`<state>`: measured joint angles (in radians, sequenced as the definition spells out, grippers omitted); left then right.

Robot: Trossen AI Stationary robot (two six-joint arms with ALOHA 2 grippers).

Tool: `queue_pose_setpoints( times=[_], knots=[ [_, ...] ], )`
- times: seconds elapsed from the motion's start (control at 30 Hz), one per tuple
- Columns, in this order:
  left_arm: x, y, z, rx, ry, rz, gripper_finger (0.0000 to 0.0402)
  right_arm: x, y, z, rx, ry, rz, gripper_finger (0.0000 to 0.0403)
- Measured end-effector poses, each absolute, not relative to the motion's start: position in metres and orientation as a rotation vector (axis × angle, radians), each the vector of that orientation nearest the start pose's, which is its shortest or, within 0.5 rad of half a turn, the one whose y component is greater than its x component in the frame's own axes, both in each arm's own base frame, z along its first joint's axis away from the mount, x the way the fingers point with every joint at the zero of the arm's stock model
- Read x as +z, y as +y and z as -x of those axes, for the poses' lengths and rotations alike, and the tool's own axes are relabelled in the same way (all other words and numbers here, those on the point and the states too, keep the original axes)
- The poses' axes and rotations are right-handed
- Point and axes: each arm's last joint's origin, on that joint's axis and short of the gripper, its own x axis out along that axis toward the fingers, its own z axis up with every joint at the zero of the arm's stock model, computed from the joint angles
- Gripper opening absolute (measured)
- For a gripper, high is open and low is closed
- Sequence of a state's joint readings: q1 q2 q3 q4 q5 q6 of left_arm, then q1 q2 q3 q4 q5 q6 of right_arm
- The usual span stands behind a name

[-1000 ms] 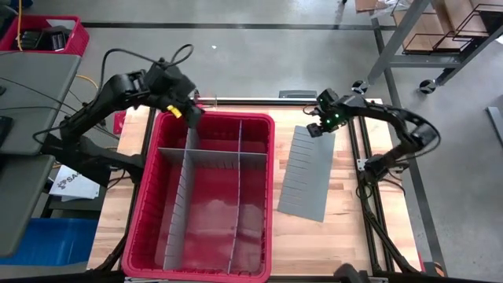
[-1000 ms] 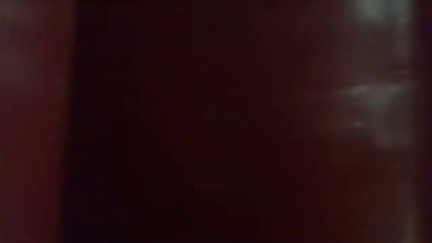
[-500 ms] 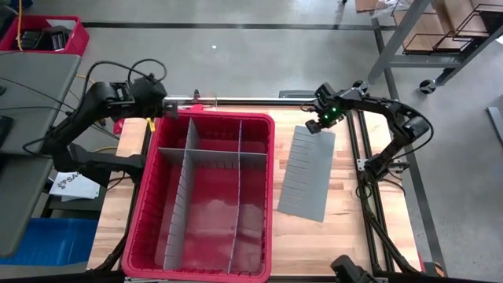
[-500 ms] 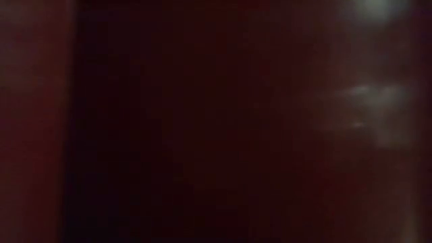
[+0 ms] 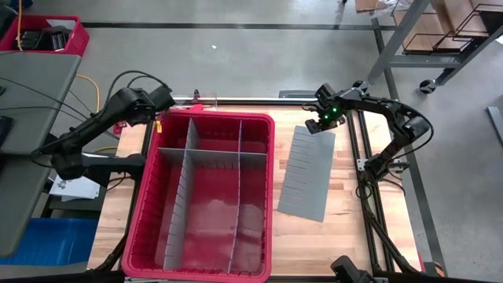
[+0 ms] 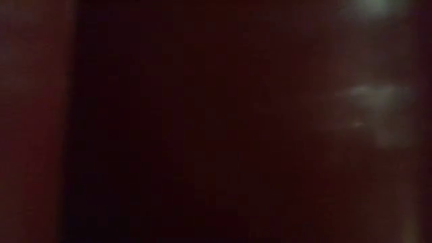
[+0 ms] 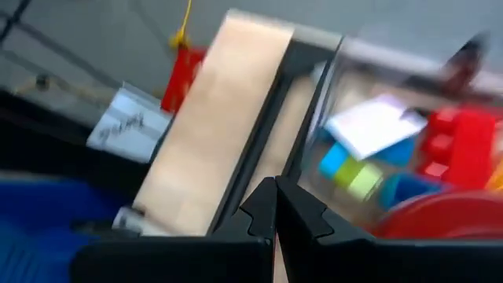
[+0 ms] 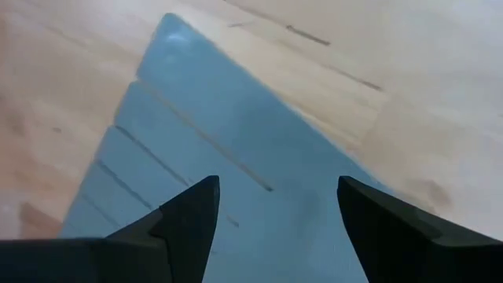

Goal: Sort blocks
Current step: Assemble the bin divider into the red bin

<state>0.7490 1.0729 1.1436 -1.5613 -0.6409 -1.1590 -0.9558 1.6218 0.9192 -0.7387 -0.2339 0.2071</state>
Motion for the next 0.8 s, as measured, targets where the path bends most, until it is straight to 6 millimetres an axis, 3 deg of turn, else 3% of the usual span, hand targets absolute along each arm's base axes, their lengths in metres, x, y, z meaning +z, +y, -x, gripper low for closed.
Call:
queue_pose_setpoints(
  times=[0.23,0.43,0.8],
  knots=[
    [0.3,0.111,-0.092,1.701,0.962,1.016,0.0,0.159,-0.216,-0.16,-0.701,1.204,-0.982,0.0252],
    [0.299,0.113,-0.102,1.527,0.932,1.102,0.0,0.158,-0.21,-0.151,-0.753,1.379,-0.866,0.0252],
    [0.3,0.117,-0.114,1.451,0.837,1.077,0.0,0.15,-0.203,-0.149,-0.961,1.478,-0.763,0.0252]
  ],
)
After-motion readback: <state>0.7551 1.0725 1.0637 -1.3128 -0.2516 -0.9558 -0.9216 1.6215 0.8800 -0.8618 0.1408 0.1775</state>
